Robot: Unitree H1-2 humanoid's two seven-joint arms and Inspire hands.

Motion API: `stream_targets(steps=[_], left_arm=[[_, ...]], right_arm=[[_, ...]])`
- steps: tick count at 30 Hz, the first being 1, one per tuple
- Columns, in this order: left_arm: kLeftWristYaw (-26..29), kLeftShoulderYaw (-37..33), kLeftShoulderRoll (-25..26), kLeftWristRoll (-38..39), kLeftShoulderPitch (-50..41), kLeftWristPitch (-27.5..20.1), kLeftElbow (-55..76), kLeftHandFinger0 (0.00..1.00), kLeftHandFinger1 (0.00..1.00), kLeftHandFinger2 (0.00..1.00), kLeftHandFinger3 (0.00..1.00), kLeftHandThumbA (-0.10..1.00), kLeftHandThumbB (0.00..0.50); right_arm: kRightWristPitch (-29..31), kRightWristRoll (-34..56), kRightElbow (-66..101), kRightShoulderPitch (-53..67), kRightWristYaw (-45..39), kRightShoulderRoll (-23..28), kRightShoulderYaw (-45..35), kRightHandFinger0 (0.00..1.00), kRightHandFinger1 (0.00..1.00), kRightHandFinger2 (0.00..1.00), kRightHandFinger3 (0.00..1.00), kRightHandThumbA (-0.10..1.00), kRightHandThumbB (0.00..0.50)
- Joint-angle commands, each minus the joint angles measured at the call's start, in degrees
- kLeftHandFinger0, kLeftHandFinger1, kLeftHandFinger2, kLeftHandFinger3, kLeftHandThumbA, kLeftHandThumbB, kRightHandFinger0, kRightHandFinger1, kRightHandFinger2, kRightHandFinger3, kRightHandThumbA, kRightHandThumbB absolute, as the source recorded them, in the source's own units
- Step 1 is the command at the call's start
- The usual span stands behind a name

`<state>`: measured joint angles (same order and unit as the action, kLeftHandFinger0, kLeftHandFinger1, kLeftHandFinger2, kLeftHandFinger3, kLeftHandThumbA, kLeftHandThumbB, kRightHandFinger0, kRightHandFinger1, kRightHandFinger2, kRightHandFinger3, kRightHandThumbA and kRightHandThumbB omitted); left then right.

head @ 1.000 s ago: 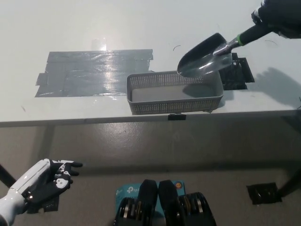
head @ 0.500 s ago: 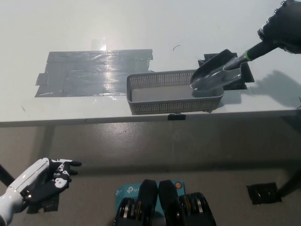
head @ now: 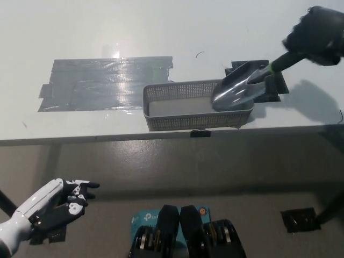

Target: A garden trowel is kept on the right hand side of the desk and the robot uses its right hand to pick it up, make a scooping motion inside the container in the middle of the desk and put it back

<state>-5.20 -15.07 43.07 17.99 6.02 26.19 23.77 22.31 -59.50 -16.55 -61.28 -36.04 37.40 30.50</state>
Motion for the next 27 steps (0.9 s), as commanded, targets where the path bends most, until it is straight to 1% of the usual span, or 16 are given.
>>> stream_targets(steps=[1,2,3,5,6,7,8,9,11,14,15,19,20,22,26,27], left_arm=[[2.3,-0.4,2.3,1.4,2.0,0.7,1.8,0.76,0.77,0.80,1.00,0.46,0.000],[2.7,-0.6,2.4,1.7,2.1,0.7,1.9,0.76,0.77,0.80,1.00,0.45,0.000],[2.9,-0.8,2.5,1.9,2.1,0.7,2.2,0.75,0.77,0.80,1.00,0.43,0.000],[2.8,-0.9,2.6,2.5,2.6,0.7,2.1,0.75,0.77,0.81,1.00,0.41,0.000],[3.1,-1.3,3.0,2.8,3.1,0.7,2.2,0.75,0.77,0.82,1.00,0.40,0.000],[3.3,-1.5,3.1,3.0,3.1,0.7,2.2,0.75,0.77,0.82,1.00,0.40,0.000],[3.5,-1.8,3.4,3.0,3.3,0.7,2.4,0.76,0.78,0.82,1.00,0.38,0.000],[3.7,-2.0,3.5,3.2,3.5,0.7,2.4,0.77,0.79,0.83,1.00,0.39,0.000],[3.6,-2.1,3.6,3.4,3.6,0.7,2.3,0.77,0.79,0.83,1.00,0.37,0.000],[3.2,-2.3,3.6,3.4,4.0,0.7,2.1,0.77,0.79,0.83,1.00,0.37,0.000],[3.3,-2.7,3.6,3.4,4.2,0.7,1.9,0.77,0.80,0.84,1.00,0.37,0.000],[3.6,-3.1,3.6,4.1,4.5,0.7,1.7,0.77,0.80,0.84,1.00,0.37,0.000],[3.6,-3.1,3.6,4.1,4.5,0.7,1.7,0.77,0.80,0.84,1.00,0.36,0.000],[3.4,-3.1,3.7,3.9,4.5,0.7,1.6,0.78,0.80,0.84,1.00,0.36,0.000],[3.1,-3.1,3.6,4.1,4.6,0.7,1.3,0.79,0.81,0.84,1.00,0.36,0.000],[2.9,-3.6,2.9,3.6,4.7,0.7,1.0,0.79,0.80,0.83,1.00,0.36,0.000]], right_arm=[[-2.9,-2.5,0.3,-4.4,-1.8,-1.7,0.1,0.00,0.00,0.16,0.43,-0.03,0.000],[-3.2,-2.9,0.4,-4.5,-2.3,-2.3,0.3,0.00,0.00,0.16,0.31,-0.03,0.043],[-3.0,-3.3,0.3,-4.3,-1.8,-2.9,0.6,0.00,0.00,0.27,0.24,0.00,0.003],[-2.8,-4.0,0.4,-3.6,-1.0,-3.5,0.8,0.00,0.01,0.31,0.25,0.00,0.000],[-3.8,-4.8,0.5,-3.3,-2.3,-4.1,1.2,0.00,0.03,0.35,0.42,-0.01,0.000],[-4.0,-4.9,0.5,-3.2,-2.5,-4.2,1.2,0.00,0.02,0.35,0.43,-0.01,0.000],[-4.6,-4.8,0.3,-2.5,-2.3,-4.5,1.1,0.00,0.01,0.33,0.38,-0.03,0.000],[-4.9,-4.8,0.2,-2.2,-2.8,-4.8,1.2,0.00,0.03,0.35,0.47,-0.04,0.000],[-6.1,-5.2,0.4,-1.2,-3.6,-5.4,1.5,0.00,0.03,0.34,0.57,0.00,0.000],[-7.8,-6.4,0.0,0.6,-3.4,-6.2,1.8,0.00,0.00,0.27,0.47,0.03,0.000],[-8.8,-6.4,-0.3,1.9,-3.7,-7.1,2.0,0.00,0.00,0.26,0.56,0.02,0.000],[-10.1,-7.3,-2.9,4.2,-1.9,-9.1,3.2,0.00,0.01,0.27,0.58,0.01,0.000],[-11.0,-7.5,-3.0,4.4,-2.6,-9.4,3.3,0.00,0.03,0.30,0.63,0.03,0.000],[-13.6,-8.2,-5.0,5.3,-3.3,-11.4,3.9,0.00,0.02,0.30,0.66,0.05,0.000],[-17.5,-7.9,-7.7,6.4,-3.7,-14.1,4.2,0.00,0.07,0.36,0.72,0.06,0.000],[-19.5,-7.0,-8.3,7.8,-4.0,-15.1,3.8,0.00,0.09,0.38,0.76,0.05,0.000]])
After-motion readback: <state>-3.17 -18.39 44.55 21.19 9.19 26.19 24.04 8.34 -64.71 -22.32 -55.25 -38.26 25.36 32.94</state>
